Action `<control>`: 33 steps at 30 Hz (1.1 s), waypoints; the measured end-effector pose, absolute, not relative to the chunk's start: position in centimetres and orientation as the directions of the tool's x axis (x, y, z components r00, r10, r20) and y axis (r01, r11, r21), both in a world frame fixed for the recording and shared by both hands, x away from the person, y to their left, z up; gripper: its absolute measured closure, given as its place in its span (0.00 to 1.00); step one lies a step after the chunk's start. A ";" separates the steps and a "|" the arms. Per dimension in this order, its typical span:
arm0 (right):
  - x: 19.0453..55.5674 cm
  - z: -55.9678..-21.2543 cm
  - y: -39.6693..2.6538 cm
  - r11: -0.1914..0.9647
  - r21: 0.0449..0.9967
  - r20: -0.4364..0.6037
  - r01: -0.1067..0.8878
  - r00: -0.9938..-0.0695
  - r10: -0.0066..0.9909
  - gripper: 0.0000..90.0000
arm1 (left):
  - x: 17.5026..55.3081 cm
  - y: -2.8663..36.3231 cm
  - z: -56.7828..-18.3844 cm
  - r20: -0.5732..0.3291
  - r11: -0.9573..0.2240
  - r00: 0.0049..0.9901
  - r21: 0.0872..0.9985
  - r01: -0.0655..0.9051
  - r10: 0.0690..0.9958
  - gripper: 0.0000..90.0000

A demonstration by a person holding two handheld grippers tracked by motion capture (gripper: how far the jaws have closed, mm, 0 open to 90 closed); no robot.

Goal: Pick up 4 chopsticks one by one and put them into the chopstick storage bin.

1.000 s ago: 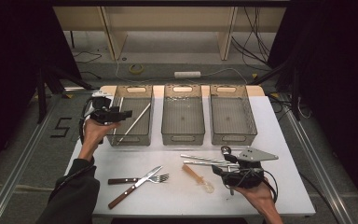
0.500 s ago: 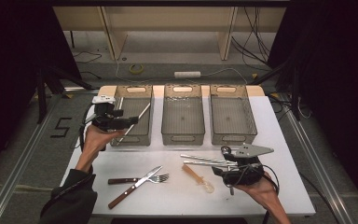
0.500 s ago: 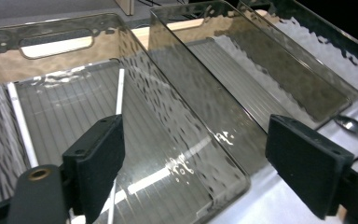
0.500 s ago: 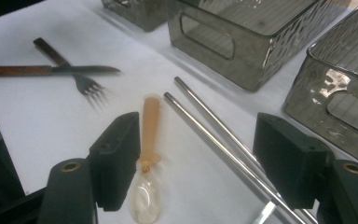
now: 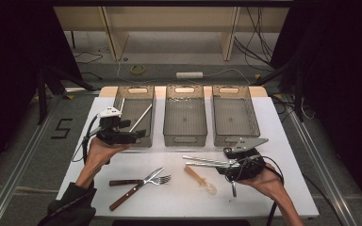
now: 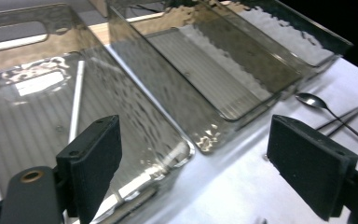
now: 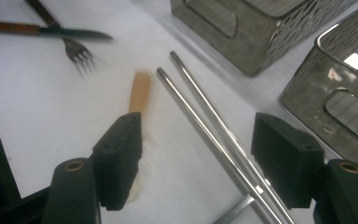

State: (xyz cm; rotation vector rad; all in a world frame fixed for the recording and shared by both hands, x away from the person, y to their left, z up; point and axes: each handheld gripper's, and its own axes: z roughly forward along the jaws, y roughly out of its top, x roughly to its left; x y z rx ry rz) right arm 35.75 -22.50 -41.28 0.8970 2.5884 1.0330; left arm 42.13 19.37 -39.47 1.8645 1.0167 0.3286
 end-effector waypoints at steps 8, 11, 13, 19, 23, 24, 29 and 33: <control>36.8 -42.0 -22.3 0.648 0.617 0.010 0.447 -0.827 0.562 0.50 | 40.0 18.4 -40.2 -0.177 -0.241 0.655 0.834 0.496 0.735 0.19; 37.3 -42.6 -22.2 0.677 0.585 -0.011 0.446 -0.831 0.556 0.52 | 39.4 18.2 -40.4 -0.159 -0.256 0.665 0.839 0.481 0.729 0.19; 37.7 -42.9 -22.0 0.694 0.568 -0.022 0.443 -0.834 0.551 0.53 | 39.0 18.0 -40.5 -0.148 -0.263 0.670 0.842 0.471 0.727 0.19; 38.4 -43.8 -21.6 0.732 0.524 -0.037 0.435 -0.847 0.530 0.58 | 38.0 17.8 -41.4 -0.145 -0.274 0.670 0.834 0.478 0.728 0.19; 38.7 -44.3 -21.4 0.751 0.502 -0.041 0.429 -0.856 0.516 0.64 | 37.4 17.7 -41.7 -0.144 -0.276 0.671 0.834 0.477 0.727 0.19; 38.7 -44.4 -21.3 0.754 0.493 -0.044 0.433 -0.854 0.519 0.65 | 37.2 17.7 -41.8 -0.133 -0.277 0.673 0.840 0.466 0.728 0.19; 39.2 -44.8 -21.3 0.768 0.479 -0.049 0.426 -0.860 0.508 0.68 | 36.4 17.3 -41.8 -0.129 -0.284 0.687 0.844 0.455 0.716 0.19; 39.3 -45.1 -21.2 0.776 0.465 -0.056 0.425 -0.861 0.505 0.70 | 35.9 17.0 -41.8 -0.130 -0.277 0.698 0.854 0.439 0.705 0.19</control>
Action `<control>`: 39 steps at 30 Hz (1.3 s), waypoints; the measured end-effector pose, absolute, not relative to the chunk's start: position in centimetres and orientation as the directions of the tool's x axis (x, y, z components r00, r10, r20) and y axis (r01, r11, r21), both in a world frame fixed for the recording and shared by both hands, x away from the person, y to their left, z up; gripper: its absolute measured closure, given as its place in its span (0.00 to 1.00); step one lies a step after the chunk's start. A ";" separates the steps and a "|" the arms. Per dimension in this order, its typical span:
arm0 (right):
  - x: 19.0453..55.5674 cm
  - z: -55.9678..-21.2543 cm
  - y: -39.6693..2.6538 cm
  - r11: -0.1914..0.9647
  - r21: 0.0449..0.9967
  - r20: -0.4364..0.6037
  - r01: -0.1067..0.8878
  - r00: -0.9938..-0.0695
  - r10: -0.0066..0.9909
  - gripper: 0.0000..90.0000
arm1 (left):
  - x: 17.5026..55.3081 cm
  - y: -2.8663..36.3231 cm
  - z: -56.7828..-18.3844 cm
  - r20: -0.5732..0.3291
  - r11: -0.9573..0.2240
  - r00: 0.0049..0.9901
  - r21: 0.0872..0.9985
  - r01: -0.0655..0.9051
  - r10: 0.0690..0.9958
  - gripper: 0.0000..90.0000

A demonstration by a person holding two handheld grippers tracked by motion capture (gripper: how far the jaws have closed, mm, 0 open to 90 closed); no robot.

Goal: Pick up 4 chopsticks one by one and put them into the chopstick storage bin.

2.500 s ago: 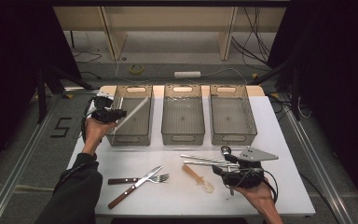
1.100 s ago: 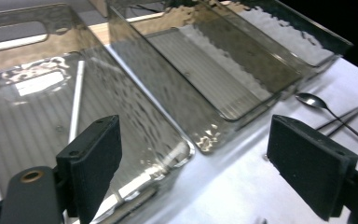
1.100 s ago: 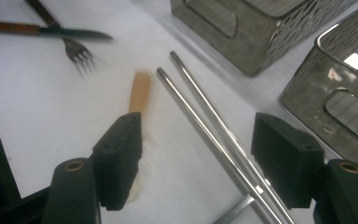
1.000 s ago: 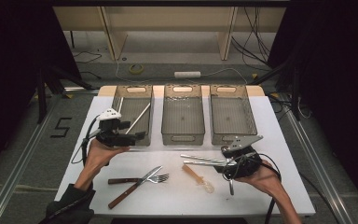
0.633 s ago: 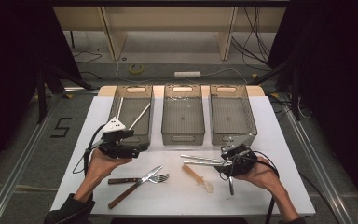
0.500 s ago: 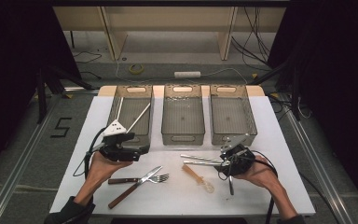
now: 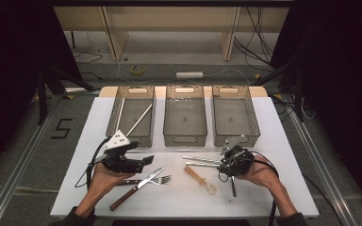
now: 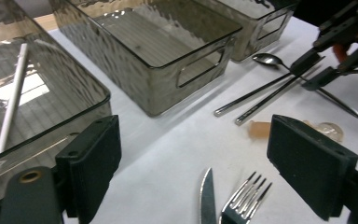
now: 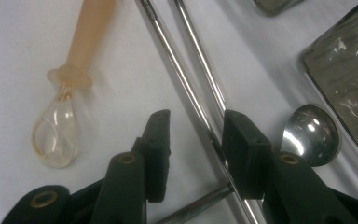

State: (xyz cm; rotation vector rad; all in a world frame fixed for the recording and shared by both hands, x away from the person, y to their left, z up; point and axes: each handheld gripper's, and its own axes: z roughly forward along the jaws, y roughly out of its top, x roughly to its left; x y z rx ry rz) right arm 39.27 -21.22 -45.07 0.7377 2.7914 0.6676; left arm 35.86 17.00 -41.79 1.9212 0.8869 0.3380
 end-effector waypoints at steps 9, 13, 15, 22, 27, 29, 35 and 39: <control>39.6 -45.5 -21.1 0.797 0.440 -0.069 0.415 -0.869 0.490 0.75 | 35.6 16.8 -42.0 -0.129 -0.289 0.701 0.848 0.444 0.701 0.19; 39.7 -45.7 -21.0 0.809 0.424 -0.077 0.408 -0.873 0.481 0.78 | 35.4 16.6 -42.0 -0.114 -0.296 0.707 0.853 0.431 0.698 0.20; 39.6 -45.7 -20.9 0.813 0.411 -0.075 0.412 -0.874 0.481 0.79 | 35.4 16.6 -42.0 -0.117 -0.296 0.709 0.852 0.431 0.696 0.20; 39.5 -46.0 -20.8 0.832 0.384 -0.075 0.401 -0.884 0.461 0.84 | 35.3 16.5 -42.0 -0.117 -0.305 0.716 0.849 0.432 0.688 0.20; 39.3 -46.1 -20.7 0.843 0.379 -0.070 0.383 -0.896 0.438 0.86 | 35.2 16.3 -42.0 -0.115 -0.310 0.721 0.848 0.429 0.683 0.20; 39.3 -46.1 -20.7 0.849 0.376 -0.068 0.371 -0.903 0.425 0.87 | 35.3 16.3 -42.0 -0.119 -0.309 0.725 0.849 0.429 0.679 0.20; 39.1 -46.1 -20.6 0.859 0.370 -0.069 0.354 -0.912 0.405 0.90 | 35.1 15.9 -42.1 -0.108 -0.328 0.737 0.846 0.421 0.667 0.20; 39.1 -46.1 -20.6 0.864 0.368 -0.066 0.343 -0.917 0.392 0.92 | 35.1 15.9 -42.0 -0.106 -0.333 0.742 0.845 0.419 0.663 0.20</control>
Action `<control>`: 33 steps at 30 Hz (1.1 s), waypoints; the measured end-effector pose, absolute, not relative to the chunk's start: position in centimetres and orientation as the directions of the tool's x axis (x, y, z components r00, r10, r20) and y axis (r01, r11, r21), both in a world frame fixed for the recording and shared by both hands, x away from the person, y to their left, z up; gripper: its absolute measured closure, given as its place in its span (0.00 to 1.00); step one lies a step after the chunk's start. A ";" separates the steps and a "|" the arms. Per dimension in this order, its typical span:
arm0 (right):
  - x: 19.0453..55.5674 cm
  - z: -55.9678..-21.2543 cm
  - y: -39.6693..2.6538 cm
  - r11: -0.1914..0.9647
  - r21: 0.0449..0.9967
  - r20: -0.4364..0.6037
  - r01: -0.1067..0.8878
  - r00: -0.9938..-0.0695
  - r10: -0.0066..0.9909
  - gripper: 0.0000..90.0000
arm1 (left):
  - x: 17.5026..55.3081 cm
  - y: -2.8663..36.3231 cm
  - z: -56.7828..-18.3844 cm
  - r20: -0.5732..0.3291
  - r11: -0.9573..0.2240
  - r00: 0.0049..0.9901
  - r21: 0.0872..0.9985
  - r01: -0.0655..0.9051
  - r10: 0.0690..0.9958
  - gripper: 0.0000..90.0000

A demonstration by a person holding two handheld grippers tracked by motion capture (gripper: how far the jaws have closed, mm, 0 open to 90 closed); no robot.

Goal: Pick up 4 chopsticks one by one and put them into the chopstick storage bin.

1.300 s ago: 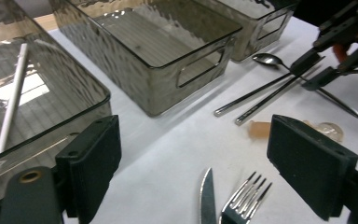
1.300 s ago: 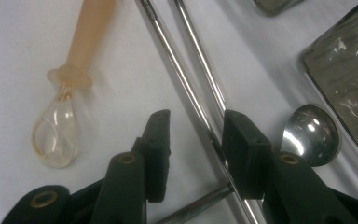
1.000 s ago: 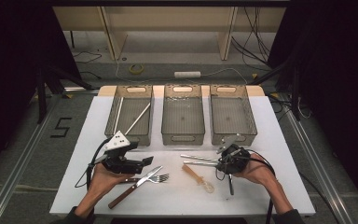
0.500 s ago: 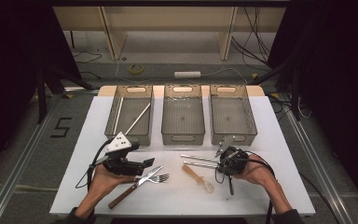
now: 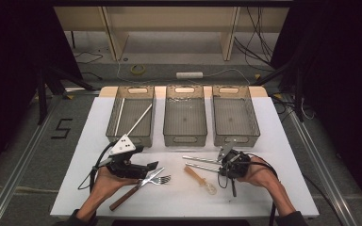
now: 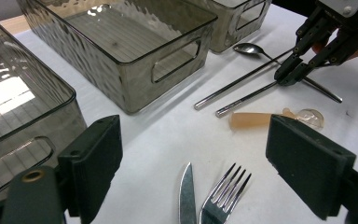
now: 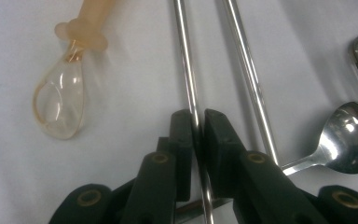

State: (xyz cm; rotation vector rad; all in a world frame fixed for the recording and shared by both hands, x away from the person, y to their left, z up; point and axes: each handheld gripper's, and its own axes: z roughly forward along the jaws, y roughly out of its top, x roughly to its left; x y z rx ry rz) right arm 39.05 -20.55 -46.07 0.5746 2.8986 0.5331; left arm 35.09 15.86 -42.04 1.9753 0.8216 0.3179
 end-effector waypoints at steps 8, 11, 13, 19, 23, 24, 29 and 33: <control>38.9 -46.1 -20.6 0.875 0.370 -0.068 0.312 -0.930 0.361 0.95 | 35.0 15.6 -42.1 -0.101 -0.348 0.752 0.842 0.413 0.651 0.20; 38.9 -46.0 -20.6 0.877 0.369 -0.070 0.308 -0.931 0.357 0.95 | 35.0 15.5 -42.2 -0.099 -0.351 0.755 0.841 0.412 0.648 0.21; 38.8 -46.0 -20.6 0.876 0.371 -0.069 0.307 -0.932 0.356 0.95 | 35.1 15.4 -42.2 -0.102 -0.351 0.757 0.840 0.413 0.646 0.21; 38.8 -45.3 -20.8 0.873 0.395 -0.096 0.287 -0.932 0.350 0.96 | 35.1 14.9 -42.4 -0.097 -0.376 0.776 0.832 0.407 0.624 0.21; 38.6 -44.9 -20.9 0.870 0.406 -0.107 0.280 -0.931 0.350 0.96 | 35.2 14.5 -42.4 -0.089 -0.381 0.784 0.836 0.394 0.614 0.20; 38.6 -44.8 -20.9 0.869 0.409 -0.107 0.279 -0.931 0.349 0.96 | 35.3 14.3 -42.4 -0.083 -0.389 0.788 0.835 0.389 0.609 0.20; 38.3 -44.4 -20.5 0.873 0.414 -0.116 0.257 -0.936 0.331 0.96 | 35.6 13.3 -42.7 -0.061 -0.427 0.810 0.826 0.369 0.583 0.20; 38.1 -43.9 -19.9 0.873 0.425 -0.119 0.239 -0.941 0.316 0.96 | 35.8 12.2 -42.9 -0.044 -0.479 0.835 0.802 0.357 0.549 0.24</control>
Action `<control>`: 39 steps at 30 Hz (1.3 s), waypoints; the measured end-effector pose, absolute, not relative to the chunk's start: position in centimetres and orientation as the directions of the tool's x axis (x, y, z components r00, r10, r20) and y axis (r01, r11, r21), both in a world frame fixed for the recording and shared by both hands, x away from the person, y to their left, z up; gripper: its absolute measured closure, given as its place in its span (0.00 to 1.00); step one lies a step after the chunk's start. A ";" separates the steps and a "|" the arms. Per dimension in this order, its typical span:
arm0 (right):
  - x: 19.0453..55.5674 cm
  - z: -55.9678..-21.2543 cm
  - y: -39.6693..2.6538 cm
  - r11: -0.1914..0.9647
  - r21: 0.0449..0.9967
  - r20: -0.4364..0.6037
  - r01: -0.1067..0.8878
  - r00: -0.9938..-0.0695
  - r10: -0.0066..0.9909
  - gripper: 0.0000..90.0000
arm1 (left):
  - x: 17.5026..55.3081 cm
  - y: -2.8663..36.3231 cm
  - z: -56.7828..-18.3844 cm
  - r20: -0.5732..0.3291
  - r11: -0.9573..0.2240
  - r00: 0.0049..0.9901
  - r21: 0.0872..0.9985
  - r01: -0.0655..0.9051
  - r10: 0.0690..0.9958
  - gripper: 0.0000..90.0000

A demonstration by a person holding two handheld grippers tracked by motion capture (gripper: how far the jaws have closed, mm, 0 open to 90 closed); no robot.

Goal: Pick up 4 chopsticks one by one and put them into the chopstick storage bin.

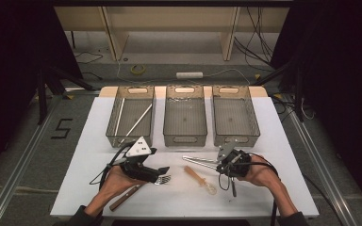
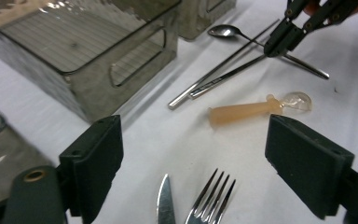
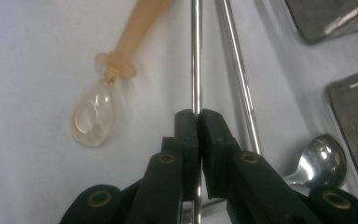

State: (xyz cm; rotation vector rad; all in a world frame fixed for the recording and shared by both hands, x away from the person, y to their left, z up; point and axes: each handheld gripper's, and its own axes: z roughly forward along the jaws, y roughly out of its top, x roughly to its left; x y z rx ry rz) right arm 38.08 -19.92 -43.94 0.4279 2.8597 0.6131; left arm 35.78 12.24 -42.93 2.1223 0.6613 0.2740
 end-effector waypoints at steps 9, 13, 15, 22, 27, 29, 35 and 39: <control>37.0 -42.9 -17.8 0.883 0.438 -0.106 0.170 -0.965 0.239 0.96 | 36.0 10.5 -43.7 -0.032 -0.547 0.867 0.764 0.342 0.498 0.28; 36.5 -42.6 -16.8 0.887 0.442 -0.115 0.133 -0.972 0.203 0.96 | 36.1 9.7 -44.1 -0.014 -0.596 0.889 0.737 0.319 0.458 0.31; 36.3 -42.6 -16.3 0.889 0.441 -0.112 0.119 -0.976 0.186 0.96 | 36.1 9.3 -44.2 -0.014 -0.617 0.898 0.722 0.314 0.440 0.33; 35.9 -42.5 -15.5 0.892 0.442 -0.110 0.092 -0.982 0.155 0.96 | 35.6 8.6 -44.4 0.021 -0.667 0.921 0.696 0.266 0.389 0.41; 35.4 -42.2 -15.0 0.893 0.444 -0.119 0.069 -0.984 0.135 0.96 | 35.6 8.6 -44.4 0.026 -0.699 0.934 0.670 0.248 0.356 0.53; 35.3 -42.1 -14.8 0.891 0.451 -0.116 0.062 -0.985 0.127 0.96 | 35.5 8.6 -44.4 0.022 -0.703 0.937 0.667 0.247 0.350 0.57; 35.1 -42.0 -14.5 0.890 0.454 -0.115 0.042 -0.988 0.105 0.96 | 35.3 8.5 -44.4 0.032 -0.733 0.948 0.643 0.223 0.317 0.69; 35.1 -42.1 -14.4 0.891 0.452 -0.110 0.037 -0.989 0.097 0.96 | 35.3 8.5 -44.3 0.034 -0.742 0.952 0.635 0.215 0.304 0.76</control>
